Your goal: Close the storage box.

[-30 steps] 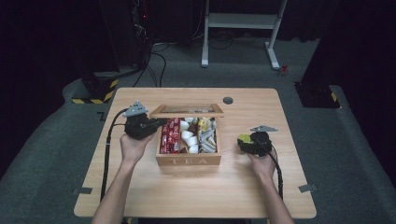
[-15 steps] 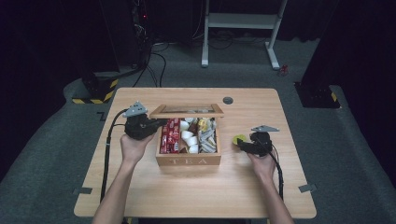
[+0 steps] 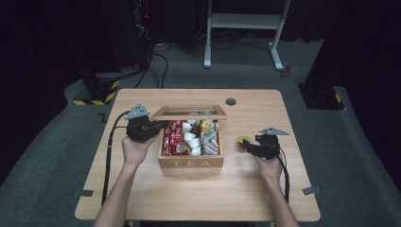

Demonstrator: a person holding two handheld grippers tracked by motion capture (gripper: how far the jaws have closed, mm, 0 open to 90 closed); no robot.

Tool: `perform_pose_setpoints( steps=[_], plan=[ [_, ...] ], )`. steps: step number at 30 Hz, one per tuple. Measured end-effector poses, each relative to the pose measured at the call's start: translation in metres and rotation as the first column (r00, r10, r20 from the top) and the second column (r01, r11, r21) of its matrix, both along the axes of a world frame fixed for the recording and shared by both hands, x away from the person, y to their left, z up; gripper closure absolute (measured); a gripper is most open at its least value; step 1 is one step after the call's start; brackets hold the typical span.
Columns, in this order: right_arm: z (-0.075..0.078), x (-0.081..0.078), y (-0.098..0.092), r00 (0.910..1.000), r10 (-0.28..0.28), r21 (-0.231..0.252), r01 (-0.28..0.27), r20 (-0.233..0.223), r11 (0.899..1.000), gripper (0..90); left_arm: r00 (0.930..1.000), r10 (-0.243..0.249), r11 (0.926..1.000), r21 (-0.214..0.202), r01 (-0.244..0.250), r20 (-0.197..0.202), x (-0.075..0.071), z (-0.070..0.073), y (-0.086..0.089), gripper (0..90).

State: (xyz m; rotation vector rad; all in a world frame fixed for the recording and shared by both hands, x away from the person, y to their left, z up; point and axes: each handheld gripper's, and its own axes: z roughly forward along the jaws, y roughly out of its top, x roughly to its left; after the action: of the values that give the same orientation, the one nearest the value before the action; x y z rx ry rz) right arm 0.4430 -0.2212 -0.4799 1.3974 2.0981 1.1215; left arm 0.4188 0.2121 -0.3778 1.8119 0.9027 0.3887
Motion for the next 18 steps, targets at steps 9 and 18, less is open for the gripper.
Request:
perform_pose_setpoints(
  steps=[9, 18],
  plan=[
    [-0.001, -0.014, -0.016, 0.9996, -0.027, 0.026, 0.026, 0.009, 0.999, 39.2, 1.0000, 0.002, 1.0000, 0.000, -0.002, -0.001, 0.000, 0.000, 0.000, 90.0],
    [-0.006, -0.025, -0.024, 0.9993, -0.036, 0.037, 0.035, 0.015, 0.999, 39.8, 1.0000, 0.003, 1.0000, 0.009, -0.003, -0.003, -0.001, 0.000, -0.001, 90.0]
  ],
)
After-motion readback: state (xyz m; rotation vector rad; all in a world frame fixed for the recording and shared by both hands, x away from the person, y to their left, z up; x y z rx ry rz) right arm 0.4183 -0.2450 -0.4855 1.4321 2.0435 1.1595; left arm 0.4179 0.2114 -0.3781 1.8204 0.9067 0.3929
